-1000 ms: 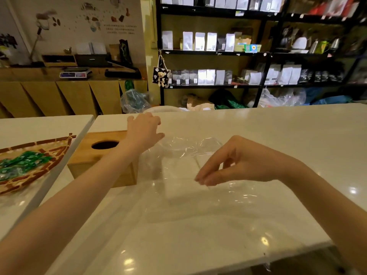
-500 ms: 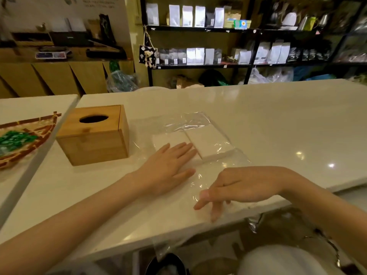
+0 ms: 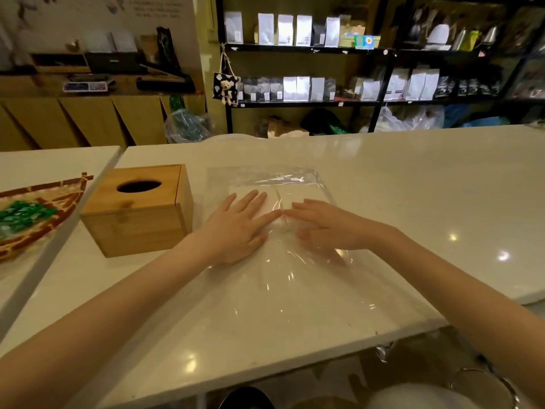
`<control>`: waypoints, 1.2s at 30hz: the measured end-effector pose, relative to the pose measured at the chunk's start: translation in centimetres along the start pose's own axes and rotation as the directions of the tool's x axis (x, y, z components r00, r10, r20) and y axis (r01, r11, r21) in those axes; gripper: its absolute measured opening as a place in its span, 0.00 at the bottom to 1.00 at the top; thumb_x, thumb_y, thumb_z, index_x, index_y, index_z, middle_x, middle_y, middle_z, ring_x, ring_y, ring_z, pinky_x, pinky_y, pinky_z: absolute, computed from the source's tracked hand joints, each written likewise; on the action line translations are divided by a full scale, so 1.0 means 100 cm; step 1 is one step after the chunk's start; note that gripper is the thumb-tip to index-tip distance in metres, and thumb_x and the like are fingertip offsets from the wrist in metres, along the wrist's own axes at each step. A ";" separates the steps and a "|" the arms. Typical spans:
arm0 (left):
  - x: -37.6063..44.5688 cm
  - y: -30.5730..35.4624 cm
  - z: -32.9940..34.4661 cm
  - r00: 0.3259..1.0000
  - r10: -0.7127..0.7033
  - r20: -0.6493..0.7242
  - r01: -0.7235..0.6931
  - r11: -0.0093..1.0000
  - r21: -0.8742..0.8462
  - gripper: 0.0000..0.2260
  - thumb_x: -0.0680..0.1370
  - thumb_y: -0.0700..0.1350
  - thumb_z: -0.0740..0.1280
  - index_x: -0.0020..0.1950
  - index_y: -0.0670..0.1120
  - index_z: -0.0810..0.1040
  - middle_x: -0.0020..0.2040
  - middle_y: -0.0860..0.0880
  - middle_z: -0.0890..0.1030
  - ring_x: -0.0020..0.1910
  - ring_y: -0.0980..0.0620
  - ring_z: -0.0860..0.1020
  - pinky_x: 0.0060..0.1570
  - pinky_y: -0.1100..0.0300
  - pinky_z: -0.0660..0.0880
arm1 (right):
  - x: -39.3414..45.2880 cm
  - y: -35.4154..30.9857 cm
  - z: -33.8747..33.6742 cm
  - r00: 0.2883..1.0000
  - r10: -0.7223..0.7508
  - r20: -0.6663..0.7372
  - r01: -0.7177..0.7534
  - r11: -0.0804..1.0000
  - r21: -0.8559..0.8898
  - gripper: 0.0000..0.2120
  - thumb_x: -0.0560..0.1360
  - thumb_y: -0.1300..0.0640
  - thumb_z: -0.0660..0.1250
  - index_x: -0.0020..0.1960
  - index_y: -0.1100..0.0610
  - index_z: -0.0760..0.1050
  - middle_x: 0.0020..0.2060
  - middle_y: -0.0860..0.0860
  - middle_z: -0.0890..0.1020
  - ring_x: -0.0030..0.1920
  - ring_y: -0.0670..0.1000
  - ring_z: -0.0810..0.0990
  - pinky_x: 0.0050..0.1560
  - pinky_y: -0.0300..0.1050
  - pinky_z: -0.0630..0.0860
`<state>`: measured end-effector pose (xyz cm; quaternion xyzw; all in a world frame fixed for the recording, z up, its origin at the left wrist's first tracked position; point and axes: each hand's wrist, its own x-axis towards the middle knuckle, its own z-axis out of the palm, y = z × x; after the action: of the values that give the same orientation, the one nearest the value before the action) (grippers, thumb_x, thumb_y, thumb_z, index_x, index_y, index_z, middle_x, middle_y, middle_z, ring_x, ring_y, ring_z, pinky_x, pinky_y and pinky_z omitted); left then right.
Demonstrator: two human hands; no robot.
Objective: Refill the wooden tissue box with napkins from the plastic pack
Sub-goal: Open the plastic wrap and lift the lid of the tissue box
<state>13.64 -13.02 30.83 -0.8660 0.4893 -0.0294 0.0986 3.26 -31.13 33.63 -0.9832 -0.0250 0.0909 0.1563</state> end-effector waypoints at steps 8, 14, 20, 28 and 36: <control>0.029 -0.008 0.005 0.986 -0.165 -0.015 0.163 0.984 -0.070 0.25 0.80 0.52 0.47 0.76 0.53 0.42 0.77 0.41 0.46 0.76 0.45 0.49 0.73 0.47 0.52 | 0.048 0.010 0.000 0.988 -0.034 -0.150 0.031 0.999 -0.022 0.21 0.80 0.54 0.55 0.72 0.55 0.62 0.71 0.54 0.66 0.71 0.55 0.61 0.67 0.43 0.56; 0.026 -0.008 -0.008 0.977 -0.210 -0.025 0.209 0.976 -0.055 0.25 0.81 0.52 0.47 0.76 0.49 0.43 0.77 0.40 0.46 0.76 0.44 0.47 0.73 0.47 0.47 | 0.066 0.011 -0.009 0.982 -0.012 -0.190 0.019 0.999 0.033 0.22 0.77 0.54 0.60 0.70 0.53 0.64 0.70 0.51 0.69 0.69 0.52 0.67 0.68 0.43 0.59; -0.037 -0.031 -0.056 0.954 -0.215 -0.209 0.182 0.969 -0.168 0.25 0.79 0.58 0.50 0.75 0.54 0.50 0.77 0.52 0.53 0.76 0.53 0.50 0.73 0.55 0.46 | 0.080 -0.043 -0.026 0.913 -0.167 -0.371 0.200 0.979 0.050 0.24 0.76 0.51 0.62 0.71 0.52 0.63 0.70 0.50 0.69 0.69 0.51 0.66 0.69 0.47 0.63; -0.108 -0.118 -0.042 0.871 -0.484 -0.084 0.358 0.743 -0.565 0.31 0.67 0.66 0.62 0.69 0.59 0.65 0.76 0.55 0.56 0.74 0.52 0.55 0.70 0.51 0.56 | 0.107 -0.139 -0.012 0.870 -0.418 -0.261 0.451 0.889 0.079 0.29 0.72 0.40 0.63 0.70 0.47 0.63 0.72 0.49 0.65 0.71 0.49 0.62 0.71 0.49 0.62; -0.121 -0.133 -0.024 0.870 -0.489 -0.057 0.386 0.749 -0.538 0.27 0.66 0.66 0.67 0.61 0.54 0.73 0.76 0.54 0.58 0.72 0.53 0.58 0.66 0.55 0.60 | 0.123 -0.144 -0.011 0.848 -0.485 -0.214 0.462 0.874 -0.150 0.23 0.73 0.38 0.60 0.63 0.48 0.72 0.65 0.49 0.74 0.64 0.49 0.69 0.68 0.50 0.62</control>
<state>18.17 3.62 36.33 -0.9437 0.2690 -0.0056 -0.1924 15.20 -16.86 37.04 -0.9562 -0.2515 -0.0739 0.1299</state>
